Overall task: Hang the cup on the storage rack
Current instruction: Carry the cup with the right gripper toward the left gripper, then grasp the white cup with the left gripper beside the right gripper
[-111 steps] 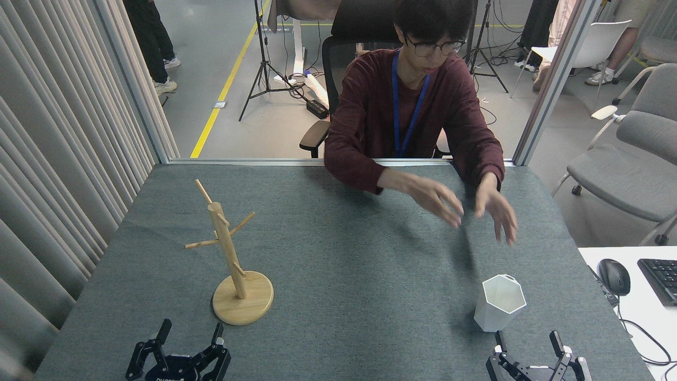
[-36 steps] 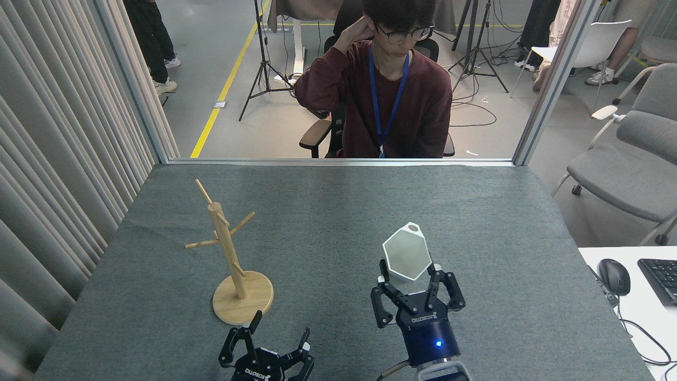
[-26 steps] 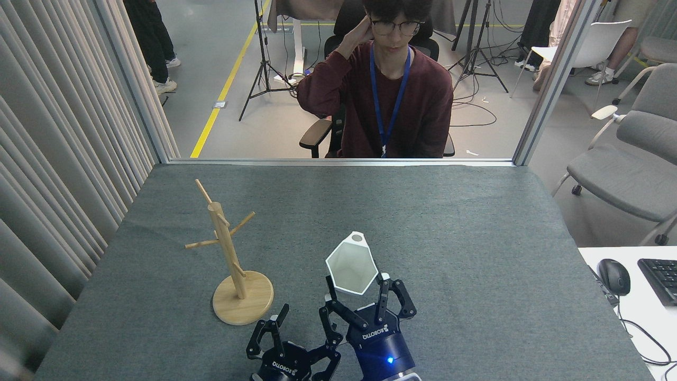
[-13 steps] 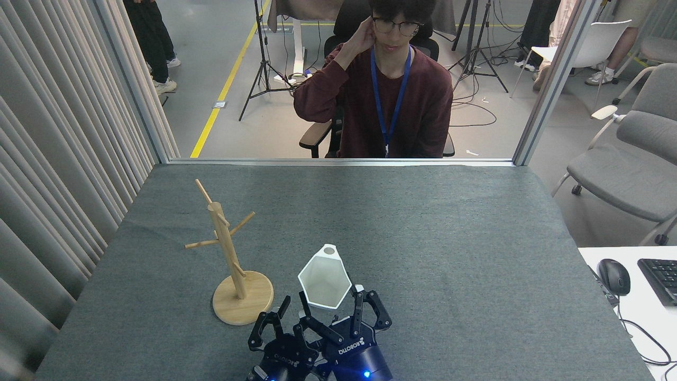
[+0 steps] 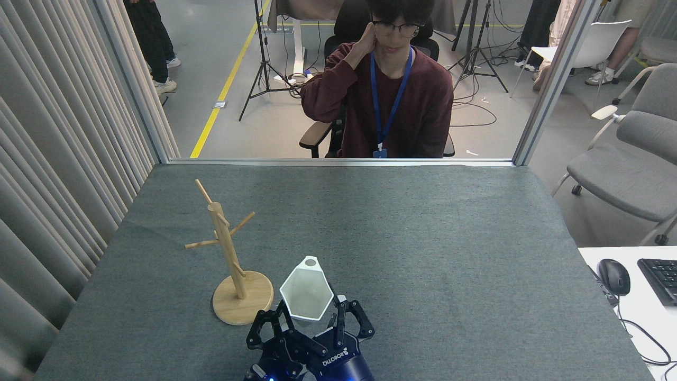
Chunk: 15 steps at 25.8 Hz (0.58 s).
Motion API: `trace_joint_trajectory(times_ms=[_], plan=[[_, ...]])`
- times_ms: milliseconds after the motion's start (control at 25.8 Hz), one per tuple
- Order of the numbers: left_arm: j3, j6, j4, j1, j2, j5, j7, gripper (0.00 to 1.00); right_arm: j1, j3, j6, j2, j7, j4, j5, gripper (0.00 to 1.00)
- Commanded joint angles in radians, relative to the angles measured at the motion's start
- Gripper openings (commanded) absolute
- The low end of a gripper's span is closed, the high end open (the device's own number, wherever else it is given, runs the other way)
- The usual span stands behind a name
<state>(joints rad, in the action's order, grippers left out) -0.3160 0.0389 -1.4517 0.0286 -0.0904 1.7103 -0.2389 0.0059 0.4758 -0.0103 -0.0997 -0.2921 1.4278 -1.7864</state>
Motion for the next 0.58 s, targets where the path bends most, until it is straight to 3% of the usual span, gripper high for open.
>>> trace_joint_trajectory(times_ms=[0,542], plan=[[0.000,0.001,0.001,-0.001,0.001,0.000,-0.005,1.00,0.000,0.010,0.003,0.000,0.005,-0.001,0.002,0.54],[0.000,0.001,0.002,-0.003,0.004,0.000,-0.014,1.00,0.006,0.009,0.013,0.003,0.064,0.019,0.045,0.55]])
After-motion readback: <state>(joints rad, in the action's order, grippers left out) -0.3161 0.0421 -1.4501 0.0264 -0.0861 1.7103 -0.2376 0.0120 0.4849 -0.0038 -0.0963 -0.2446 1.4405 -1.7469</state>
